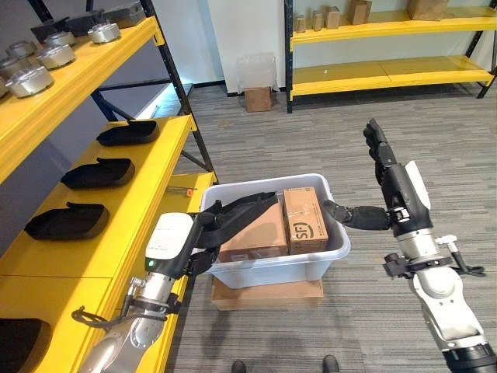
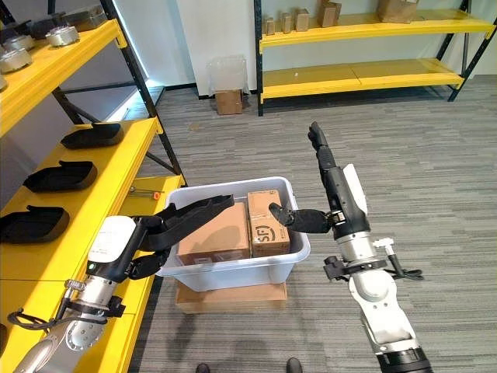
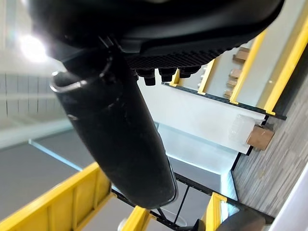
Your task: Move parts from the plastic box to the shelf.
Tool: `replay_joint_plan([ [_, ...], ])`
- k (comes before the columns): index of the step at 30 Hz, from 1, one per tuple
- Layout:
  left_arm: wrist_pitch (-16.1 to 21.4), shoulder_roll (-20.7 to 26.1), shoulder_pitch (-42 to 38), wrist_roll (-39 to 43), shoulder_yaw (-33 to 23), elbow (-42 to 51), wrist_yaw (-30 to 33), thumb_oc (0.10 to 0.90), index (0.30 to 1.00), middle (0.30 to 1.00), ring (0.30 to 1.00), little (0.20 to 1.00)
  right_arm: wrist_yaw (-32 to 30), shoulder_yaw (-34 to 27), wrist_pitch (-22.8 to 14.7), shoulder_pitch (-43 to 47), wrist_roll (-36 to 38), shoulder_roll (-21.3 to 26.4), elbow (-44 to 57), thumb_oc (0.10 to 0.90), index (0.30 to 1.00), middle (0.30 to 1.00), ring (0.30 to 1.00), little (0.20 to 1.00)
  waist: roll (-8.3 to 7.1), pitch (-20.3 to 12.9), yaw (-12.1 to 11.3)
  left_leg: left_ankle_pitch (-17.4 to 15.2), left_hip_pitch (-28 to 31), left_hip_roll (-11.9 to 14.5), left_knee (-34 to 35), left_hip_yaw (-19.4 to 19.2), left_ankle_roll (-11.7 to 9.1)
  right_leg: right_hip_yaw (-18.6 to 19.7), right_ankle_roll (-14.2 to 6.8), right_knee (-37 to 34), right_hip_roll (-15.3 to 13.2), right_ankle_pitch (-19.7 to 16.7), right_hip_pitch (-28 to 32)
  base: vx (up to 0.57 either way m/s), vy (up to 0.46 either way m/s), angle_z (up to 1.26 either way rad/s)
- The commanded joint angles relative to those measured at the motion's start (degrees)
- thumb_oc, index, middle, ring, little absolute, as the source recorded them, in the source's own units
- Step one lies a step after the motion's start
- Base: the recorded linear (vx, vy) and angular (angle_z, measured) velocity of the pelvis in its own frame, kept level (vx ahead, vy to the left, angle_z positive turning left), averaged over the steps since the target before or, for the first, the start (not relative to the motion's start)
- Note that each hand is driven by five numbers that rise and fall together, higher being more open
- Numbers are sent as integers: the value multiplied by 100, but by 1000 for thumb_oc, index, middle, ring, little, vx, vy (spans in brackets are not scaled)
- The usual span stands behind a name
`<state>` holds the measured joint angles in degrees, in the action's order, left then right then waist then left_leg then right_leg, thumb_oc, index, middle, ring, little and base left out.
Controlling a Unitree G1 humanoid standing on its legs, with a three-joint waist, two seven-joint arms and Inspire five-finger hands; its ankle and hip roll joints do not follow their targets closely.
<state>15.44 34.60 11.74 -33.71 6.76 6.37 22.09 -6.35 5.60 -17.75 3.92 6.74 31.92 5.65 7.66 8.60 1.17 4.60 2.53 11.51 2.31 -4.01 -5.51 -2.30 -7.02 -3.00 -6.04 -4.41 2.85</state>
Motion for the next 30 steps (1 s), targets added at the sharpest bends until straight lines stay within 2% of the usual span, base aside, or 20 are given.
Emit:
replay_joint_plan([
  [1,275,133,-490,529,-768,707,580,400,300,300,300,300,-242,170,-485,1063,-179,-109,479,900,1000,1000,1000,1000,-200,141,-11,905,-388,516,-118,454,-188,53,365,1700,253,1271,-160,-145,-133,-8],
  [2,261,99,-485,551,-791,726,607,400,300,300,300,300,-234,292,-481,1177,-178,-128,473,900,1000,1000,1000,1000,-155,222,-44,1016,-423,552,-102,481,-217,31,391,1835,294,1296,-283,-73,-94,-11],
  [3,260,92,-484,551,-798,728,604,400,300,300,300,300,-236,302,-482,1191,-178,-125,462,900,1000,1000,1000,1000,-162,212,-31,987,-402,545,-80,483,-230,26,393,1864,284,1352,-282,-106,-132,-7],
  [4,227,54,-439,601,-820,716,659,400,300,300,300,300,-275,458,-487,1357,-143,-179,448,900,1000,1000,1000,1000,-91,328,-108,1213,-495,585,-13,576,-290,-29,421,1999,338,1410,-406,-150,-161,7],
  [6,226,44,-399,576,-936,780,731,400,300,300,300,300,-365,697,-483,1686,-286,-206,405,900,1000,1000,1000,1000,-70,479,-261,1669,-738,653,195,693,-450,-134,468,2086,405,1408,-675,-228,-204,14],
  [8,231,29,-393,584,-976,791,742,400,300,300,300,300,-392,745,-488,1771,-308,-213,367,900,1000,1000,1000,1000,-77,477,-245,1788,-867,644,222,710,-477,-187,478,2092,391,1401,-779,-128,-107,50],
  [9,253,-2,-522,599,-828,651,807,400,300,300,300,300,-484,808,-474,1821,-302,-144,322,900,1000,1000,1000,1000,-251,495,-257,1982,-1081,542,206,212,-522,-473,453,1808,103,1319,-696,-168,-124,147],
  [10,266,-18,-661,650,-693,556,811,400,300,300,300,300,-490,775,-489,1781,-185,-138,296,900,1000,1000,1000,1000,-316,499,-214,1965,-1086,537,121,-5,-507,-596,451,1711,12,1240,-668,-413,-246,210],
  [11,380,13,-935,766,-417,475,720,400,300,300,300,300,-574,620,-492,1624,-88,-72,256,900,1000,1000,1000,1000,-448,509,-41,1278,-900,539,-708,-413,-339,-906,484,1608,-192,1020,-745,-404,-227,231],
  [12,397,1,-1032,782,-375,493,722,400,300,300,300,300,-555,517,-532,1493,-40,-27,337,900,1000,1000,1000,1000,-517,494,46,920,-807,579,-1315,-581,-282,-1043,526,1567,-268,932,-768,-413,-215,190],
  [13,394,-6,-1131,808,-305,500,702,400,300,300,300,300,-537,401,-552,1337,18,-23,429,900,1000,1000,1000,1000,-550,451,131,693,-678,642,-1671,-736,-253,-1227,564,1598,-332,926,-794,-182,-108,147],
  [14,388,-2,-1178,816,-243,492,679,400,300,300,300,300,-543,301,-552,1206,44,-42,482,900,1000,1000,1000,1000,-546,410,190,543,-518,680,-1695,-833,-241,-1378,570,1632,-354,936,-815,-107,-35,146],
  [15,372,-36,-1314,814,-140,486,658,400,300,300,300,300,-587,137,-553,967,47,-109,565,900,1000,1000,1000,1000,-524,340,335,325,-99,809,-1888,-1015,-255,-1656,566,1775,-428,974,-866,-39,-3,130],
  [18,372,-36,-1321,813,-124,479,661,400,300,300,300,300,-585,124,-550,949,46,-108,577,900,1000,1000,1000,1000,-520,347,336,321,-88,811,-1887,-1003,-258,-1668,564,1786,-429,987,-851,-26,90,89],
  [19,384,-72,-1591,699,33,541,629,400,300,300,300,300,-630,-211,-613,537,111,-245,690,900,1000,1000,1000,1000,-395,256,613,-364,377,655,-1113,-1268,-218,-1999,345,2083,-738,742,-1144,-44,348,27],
  [22,412,34,-1677,531,190,632,675,400,300,300,300,300,-710,-391,-631,339,33,-258,747,900,1000,1000,1000,1000,-437,233,584,-601,456,457,-712,-1391,-174,-2082,127,2049,-1056,486,-1168,-31,282,58],
  [23,410,38,-1682,527,198,631,679,400,300,300,300,300,-712,-397,-631,333,29,-264,750,900,1000,1000,1000,1000,-445,233,584,-600,456,445,-708,-1387,-166,-2086,118,2041,-1066,477,-1162,-43,195,121],
  [25,428,90,-1789,429,259,707,763,400,300,300,300,300,-791,-448,-632,274,-2,-321,701,900,1000,1000,1000,1000,-543,205,506,-718,427,260,-618,-1348,-141,-2184,-65,1803,-1298,134,-1095,-42,223,-11],
  [30,412,137,-1728,360,139,806,854,400,300,300,300,300,-778,-447,-570,206,-26,-401,706,900,1000,1000,1000,1000,-792,133,355,-947,331,10,-691,-1246,-50,-2299,-251,1581,-1540,-180,-974,-27,121,23],
])
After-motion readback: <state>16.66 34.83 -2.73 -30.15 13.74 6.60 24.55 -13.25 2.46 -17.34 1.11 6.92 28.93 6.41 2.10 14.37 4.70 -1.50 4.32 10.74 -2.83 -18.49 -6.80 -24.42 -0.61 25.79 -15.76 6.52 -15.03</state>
